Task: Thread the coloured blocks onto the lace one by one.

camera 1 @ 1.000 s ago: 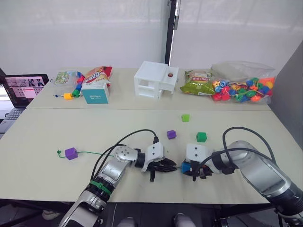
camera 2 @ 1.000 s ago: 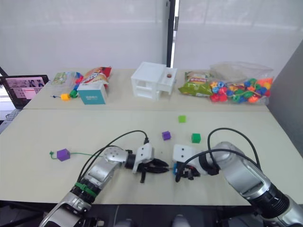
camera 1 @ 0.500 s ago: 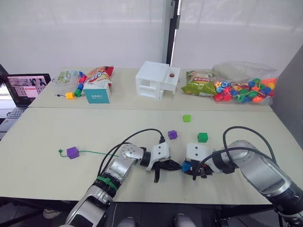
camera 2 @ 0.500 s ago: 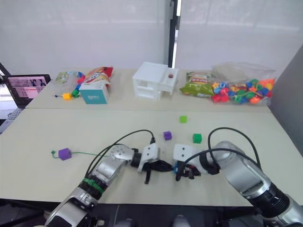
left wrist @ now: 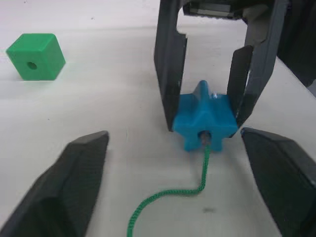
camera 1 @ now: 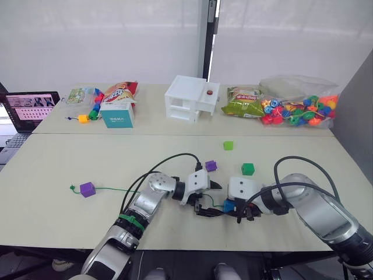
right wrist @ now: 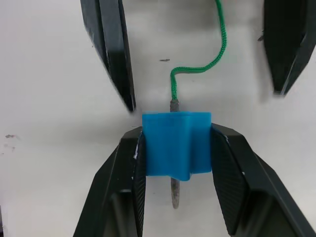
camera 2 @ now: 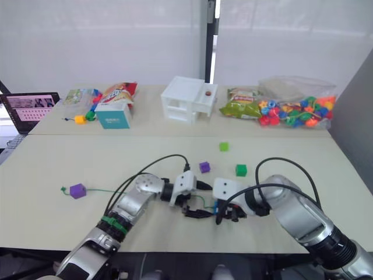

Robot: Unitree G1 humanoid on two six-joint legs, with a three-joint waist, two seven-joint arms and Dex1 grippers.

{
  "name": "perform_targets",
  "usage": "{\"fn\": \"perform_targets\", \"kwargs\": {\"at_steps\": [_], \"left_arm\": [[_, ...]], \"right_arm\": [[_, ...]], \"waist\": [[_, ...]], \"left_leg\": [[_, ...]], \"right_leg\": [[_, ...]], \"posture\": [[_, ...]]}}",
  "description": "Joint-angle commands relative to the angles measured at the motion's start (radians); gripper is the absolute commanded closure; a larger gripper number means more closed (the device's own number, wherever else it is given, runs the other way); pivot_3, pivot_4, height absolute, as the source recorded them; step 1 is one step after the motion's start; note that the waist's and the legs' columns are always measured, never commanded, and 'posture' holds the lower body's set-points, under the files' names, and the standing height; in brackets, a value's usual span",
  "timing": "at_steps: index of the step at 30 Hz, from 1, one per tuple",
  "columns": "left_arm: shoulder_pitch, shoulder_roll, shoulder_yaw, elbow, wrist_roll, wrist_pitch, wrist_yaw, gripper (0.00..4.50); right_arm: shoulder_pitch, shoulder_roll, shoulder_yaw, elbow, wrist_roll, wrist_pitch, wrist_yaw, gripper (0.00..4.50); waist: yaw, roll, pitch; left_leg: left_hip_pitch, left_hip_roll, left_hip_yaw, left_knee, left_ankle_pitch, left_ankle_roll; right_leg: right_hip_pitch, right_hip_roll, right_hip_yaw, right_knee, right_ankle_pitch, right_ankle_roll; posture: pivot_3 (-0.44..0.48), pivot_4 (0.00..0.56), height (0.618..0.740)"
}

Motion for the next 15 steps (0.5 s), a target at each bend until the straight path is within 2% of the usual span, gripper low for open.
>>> {"fn": "perform_targets", "kwargs": {"at_steps": [1,2,4,10,15], "left_arm": [[-0.003,0.04,0.039,-0.083,-0.04,0.039,-0.019,0.0],[0.002,0.048,0.038,-0.097,-0.042,0.046,-0.022,0.0],[0.009,0.051,0.031,-0.112,-0.047,0.056,-0.023,0.0],[0.035,0.039,0.001,-0.145,-0.047,0.055,-0.021,0.0],[0.029,-0.004,-0.042,-0.131,-0.037,0.024,-0.024,0.0]], "right_arm": [[-0.008,0.015,-0.018,-0.027,0.051,0.022,0.009,3.16],[-0.011,0.016,-0.021,-0.027,0.056,0.026,0.009,3.16],[-0.018,0.012,-0.022,-0.026,0.064,0.028,0.008,2.13],[-0.029,-0.017,-0.069,-0.042,0.097,0.044,0.001,0.14],[0.021,-0.088,-0.186,-0.105,0.168,0.067,0.021,0.06]], "waist": [[0.001,0.0,0.0],[0.002,0.0,0.0],[0.003,0.0,0.0],[0.006,0.0,0.0],[0.007,0.0,0.0]], "left_leg": [[0.0,0.0,0.0,0.0,0.0,0.0],[0.0,0.0,0.0,0.0,0.0,0.0],[0.0,0.0,0.0,0.0,0.0,0.0],[-0.001,0.0,0.0,0.001,0.0,0.0],[-0.002,0.0,0.0,0.001,0.0,0.0]], "right_leg": [[0.0,0.0,0.0,0.0,0.0,0.0],[0.0,0.0,0.0,0.0,0.0,0.0],[0.0,0.0,0.0,0.0,0.0,0.0],[0.0,0.0,0.0,-0.001,0.0,0.0],[0.0,0.0,0.0,-0.001,0.0,0.0]], "posture": [[0.0,0.15,0.74],[0.0,0.15,0.74],[0.0,0.15,0.74],[0.0,0.15,0.74],[0.0,0.15,0.74]]}}
